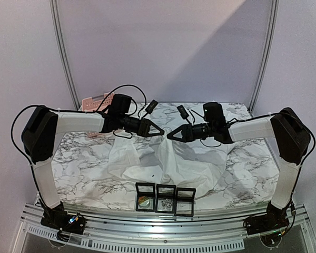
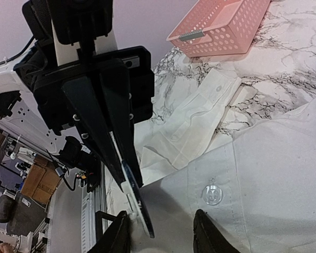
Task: Remove the brooch from the garment
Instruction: Open the brooch with the flattened clothing.
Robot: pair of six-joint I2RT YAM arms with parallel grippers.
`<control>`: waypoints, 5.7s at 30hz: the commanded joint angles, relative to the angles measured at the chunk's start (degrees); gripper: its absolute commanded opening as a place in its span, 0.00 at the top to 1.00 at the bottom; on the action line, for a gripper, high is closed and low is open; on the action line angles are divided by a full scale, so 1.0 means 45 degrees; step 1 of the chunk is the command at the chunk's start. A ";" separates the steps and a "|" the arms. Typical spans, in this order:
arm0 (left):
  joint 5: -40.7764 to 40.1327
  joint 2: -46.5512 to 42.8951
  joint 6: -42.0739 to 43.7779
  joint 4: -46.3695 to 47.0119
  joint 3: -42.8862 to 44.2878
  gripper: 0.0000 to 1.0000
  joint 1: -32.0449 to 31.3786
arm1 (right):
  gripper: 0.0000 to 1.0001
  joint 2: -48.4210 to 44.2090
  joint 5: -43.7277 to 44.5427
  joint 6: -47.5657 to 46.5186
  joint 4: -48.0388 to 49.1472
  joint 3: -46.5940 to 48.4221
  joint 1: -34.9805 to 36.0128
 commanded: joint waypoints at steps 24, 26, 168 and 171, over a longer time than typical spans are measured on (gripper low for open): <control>0.0373 -0.0248 0.0141 0.0285 0.0106 1.00 -0.0267 | 0.87 0.1075 -0.1067 0.2146 0.1940 0.0498 -0.0135; 0.0358 -0.0249 0.0152 0.0285 0.0108 1.00 -0.0276 | 0.91 0.1167 -0.1057 0.2435 0.1989 0.0510 -0.0197; 0.0871 -0.0418 0.1467 -0.1470 0.0594 1.00 -0.0568 | 0.95 0.0172 -0.1913 0.0883 0.1896 -0.0345 0.0052; 0.0748 -0.0482 0.1717 -0.1692 0.0608 1.00 -0.0635 | 0.99 0.0295 -0.1680 0.1161 0.1813 -0.0230 0.0049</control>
